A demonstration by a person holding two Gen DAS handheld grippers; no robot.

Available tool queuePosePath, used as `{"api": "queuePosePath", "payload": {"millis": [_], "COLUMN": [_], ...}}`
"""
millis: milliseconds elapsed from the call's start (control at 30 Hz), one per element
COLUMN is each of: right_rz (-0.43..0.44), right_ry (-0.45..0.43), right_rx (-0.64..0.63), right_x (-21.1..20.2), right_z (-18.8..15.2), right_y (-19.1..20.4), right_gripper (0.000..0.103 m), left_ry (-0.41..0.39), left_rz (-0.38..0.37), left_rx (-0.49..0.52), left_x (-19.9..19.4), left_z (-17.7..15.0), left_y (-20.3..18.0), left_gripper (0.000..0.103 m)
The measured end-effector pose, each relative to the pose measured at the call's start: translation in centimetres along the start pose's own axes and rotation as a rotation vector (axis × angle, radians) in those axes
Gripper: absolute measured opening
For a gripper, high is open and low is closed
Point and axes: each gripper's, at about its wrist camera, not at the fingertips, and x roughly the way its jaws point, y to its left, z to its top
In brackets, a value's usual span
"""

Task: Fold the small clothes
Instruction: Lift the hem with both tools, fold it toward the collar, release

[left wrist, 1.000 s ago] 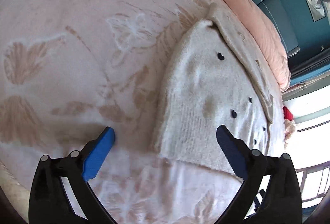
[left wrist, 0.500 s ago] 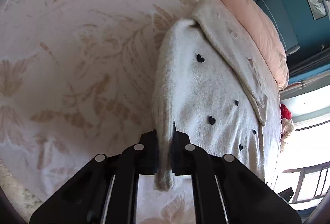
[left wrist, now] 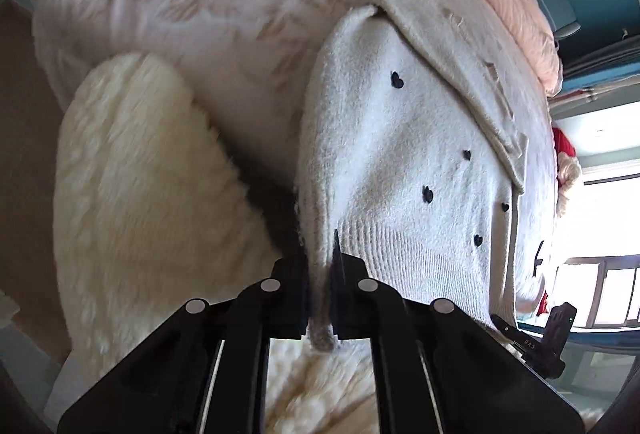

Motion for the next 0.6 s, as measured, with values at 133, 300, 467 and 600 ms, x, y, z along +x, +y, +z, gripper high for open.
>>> {"api": "queuePosePath", "payload": {"millis": [133,300,467,600], "right_rz": [0.038,0.111,0.223,0.213], "right_ry": [0.009,-0.162,-0.463,-0.549], "right_rx": [0.015,0.053,0.170,0.263], "right_x": [-3.2,-8.2,-10.1,-6.7], "right_z": [-3.3,0.9,12.0,20.6], "right_y": [-0.1,-0.7,-2.0,-1.5], "right_gripper": [0.007,0.007,0.007,0.010], "left_ry": [0.051,-0.082,-0.245,-0.348], "left_rz": [0.002,-0.090,-0.100,-0.054], "left_rx": [-0.038,-0.004,0.112,0.168], "left_x": [-2.2,-4.9,-2.5,1.6], "left_z": [-3.4,2.3,13.1,19.6], "left_y": [1.4,-1.8,-8.4,-13.6], "left_gripper": [0.006,0.006,0.007,0.008]}}
